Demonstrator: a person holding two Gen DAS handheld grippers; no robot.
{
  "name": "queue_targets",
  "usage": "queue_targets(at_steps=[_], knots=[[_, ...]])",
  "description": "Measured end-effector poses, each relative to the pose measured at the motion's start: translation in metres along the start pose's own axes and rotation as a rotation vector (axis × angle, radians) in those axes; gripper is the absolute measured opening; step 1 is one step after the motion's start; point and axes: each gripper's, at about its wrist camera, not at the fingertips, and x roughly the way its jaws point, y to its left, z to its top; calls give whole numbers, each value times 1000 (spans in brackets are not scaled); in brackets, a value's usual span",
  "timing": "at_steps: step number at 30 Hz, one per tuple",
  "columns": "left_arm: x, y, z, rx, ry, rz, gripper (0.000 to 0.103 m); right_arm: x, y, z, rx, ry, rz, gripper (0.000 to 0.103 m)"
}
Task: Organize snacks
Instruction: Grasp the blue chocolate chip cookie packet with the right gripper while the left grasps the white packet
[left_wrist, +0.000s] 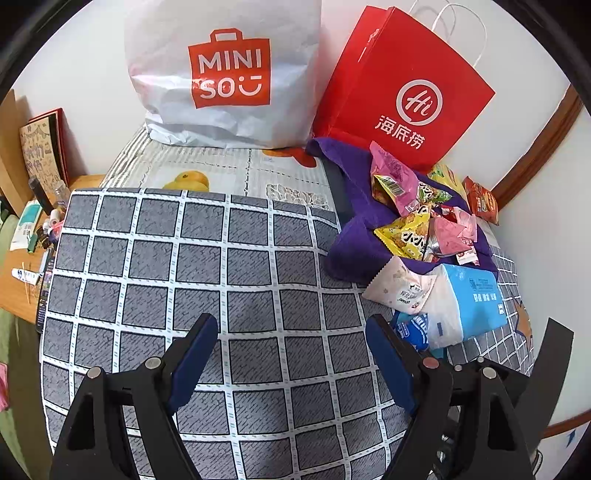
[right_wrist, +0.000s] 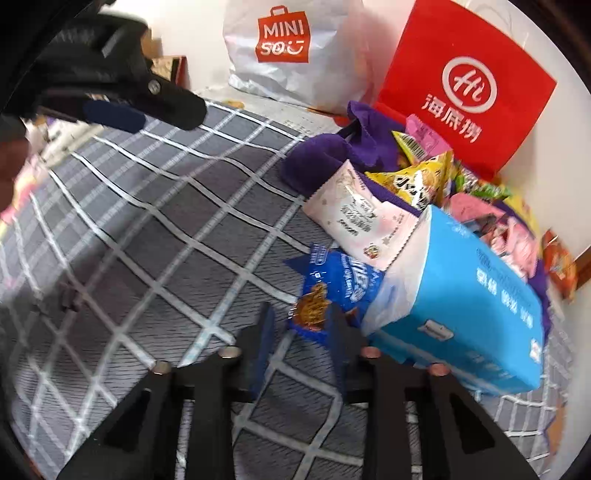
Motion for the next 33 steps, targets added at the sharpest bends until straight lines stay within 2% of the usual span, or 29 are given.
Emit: queue_targets(at_steps=[1, 2, 5, 9, 13, 18, 20, 22, 23, 24, 28, 33], knots=[[0, 0, -1, -1, 1, 0, 81, 0, 0, -1, -6, -7, 1, 16], [0, 0, -1, -1, 1, 0, 81, -2, 0, -2, -12, -13, 9, 10], [-1, 1, -2, -6, 3, 3, 81, -11, 4, -5, -40, -40, 3, 3], [0, -4, -5, -4, 9, 0, 81, -28, -3, -20, -4, -38, 45, 0], [7, -19, -11, 17, 26, -5, 81, -49, -26, -48, 81, -28, 92, 0], [17, -38, -13, 39, 45, -17, 81, -67, -48, -80, 153, -32, 110, 1], [21, -41, -12, 36, 48, -17, 81, -69, -53, -81, 193, -64, 154, 4], [22, -40, -11, 29, 54, -12, 81, -66, -53, -74, 224, -96, 199, 18], [23, -39, -11, 28, 56, -8, 81, -63, -53, -69, 233, -108, 207, 37], [23, -38, -11, 29, 57, -2, 81, -58, -52, -64, 246, -118, 214, 51], [21, -31, -11, 29, 53, 16, 81, -35, -53, -46, 286, -118, 245, 52], [23, -22, -10, 21, 54, 20, 81, -9, -47, -33, 307, -95, 183, 52]])
